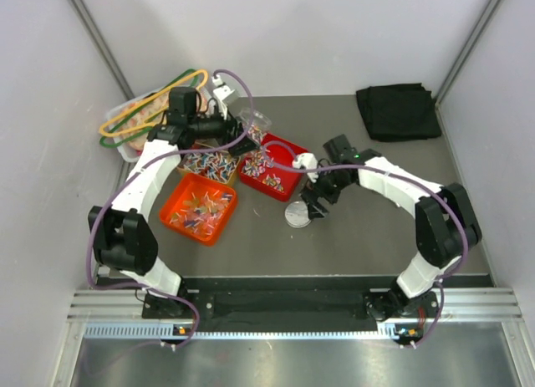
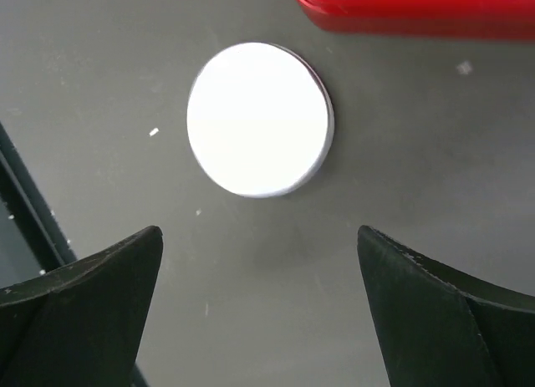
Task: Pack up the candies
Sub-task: Adjust the bottle lid at the center of the board, then pick up the bottle lid at the center of the board, then close the bottle lid on the packing bottle.
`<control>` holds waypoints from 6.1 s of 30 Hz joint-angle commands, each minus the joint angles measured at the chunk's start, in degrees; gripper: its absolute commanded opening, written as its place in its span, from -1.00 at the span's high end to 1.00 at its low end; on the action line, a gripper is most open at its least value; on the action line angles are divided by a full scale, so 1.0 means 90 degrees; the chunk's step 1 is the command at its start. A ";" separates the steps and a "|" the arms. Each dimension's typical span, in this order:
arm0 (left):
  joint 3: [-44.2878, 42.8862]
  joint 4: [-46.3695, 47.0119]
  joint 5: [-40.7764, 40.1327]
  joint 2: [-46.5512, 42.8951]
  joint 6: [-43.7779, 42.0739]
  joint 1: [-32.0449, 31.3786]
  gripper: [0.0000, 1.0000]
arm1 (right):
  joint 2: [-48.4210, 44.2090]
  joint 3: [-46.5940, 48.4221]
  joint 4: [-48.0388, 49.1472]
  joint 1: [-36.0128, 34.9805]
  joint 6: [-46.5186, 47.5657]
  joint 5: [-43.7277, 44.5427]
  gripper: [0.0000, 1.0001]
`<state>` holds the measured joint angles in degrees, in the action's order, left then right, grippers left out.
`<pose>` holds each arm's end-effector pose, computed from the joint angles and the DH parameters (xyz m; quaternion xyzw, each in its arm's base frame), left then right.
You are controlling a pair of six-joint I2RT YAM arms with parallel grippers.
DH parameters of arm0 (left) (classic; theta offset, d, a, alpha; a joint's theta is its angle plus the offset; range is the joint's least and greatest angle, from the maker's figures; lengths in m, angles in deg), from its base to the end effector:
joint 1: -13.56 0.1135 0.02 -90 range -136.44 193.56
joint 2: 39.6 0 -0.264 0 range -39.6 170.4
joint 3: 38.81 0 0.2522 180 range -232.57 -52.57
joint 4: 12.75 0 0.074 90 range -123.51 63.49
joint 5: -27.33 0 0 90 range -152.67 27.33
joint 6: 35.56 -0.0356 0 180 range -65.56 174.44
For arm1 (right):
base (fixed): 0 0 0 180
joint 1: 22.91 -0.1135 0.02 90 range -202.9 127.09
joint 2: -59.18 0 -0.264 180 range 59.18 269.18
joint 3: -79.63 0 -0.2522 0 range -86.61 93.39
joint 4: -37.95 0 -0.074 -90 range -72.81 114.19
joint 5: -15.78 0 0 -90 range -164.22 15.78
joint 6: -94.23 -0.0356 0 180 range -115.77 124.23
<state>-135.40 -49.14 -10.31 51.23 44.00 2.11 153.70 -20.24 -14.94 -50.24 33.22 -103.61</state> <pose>0.3444 -0.0985 0.3540 0.3625 0.7240 -0.3872 0.4410 0.2813 0.1650 0.2171 -0.4916 0.8125 0.2459 0.1941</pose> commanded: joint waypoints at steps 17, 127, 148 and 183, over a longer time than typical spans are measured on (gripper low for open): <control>0.0550 0.0542 0.0120 -0.0853 0.0281 0.0890 0.04 | 0.1441 0.0721 0.0891 -0.1465 0.0050 0.1458 -0.98; -0.2535 -0.4927 0.2835 0.1803 -0.5052 -0.2205 0.20 | -0.1498 0.2841 -0.1834 0.0234 0.0568 -0.2799 -0.53; -0.2516 -0.4264 0.2738 0.1764 -0.4320 -0.2274 0.26 | -0.1557 0.2538 -0.1366 0.0088 0.0226 -0.2585 -0.52; -0.3082 -0.4087 0.1097 0.0904 -0.4974 -0.2215 0.25 | -0.1098 0.2216 0.0177 0.0703 -0.2293 -0.3102 -0.52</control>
<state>-159.81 -91.00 -4.43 66.55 5.64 -16.95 142.82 -2.10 -15.05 -44.62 18.86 -128.92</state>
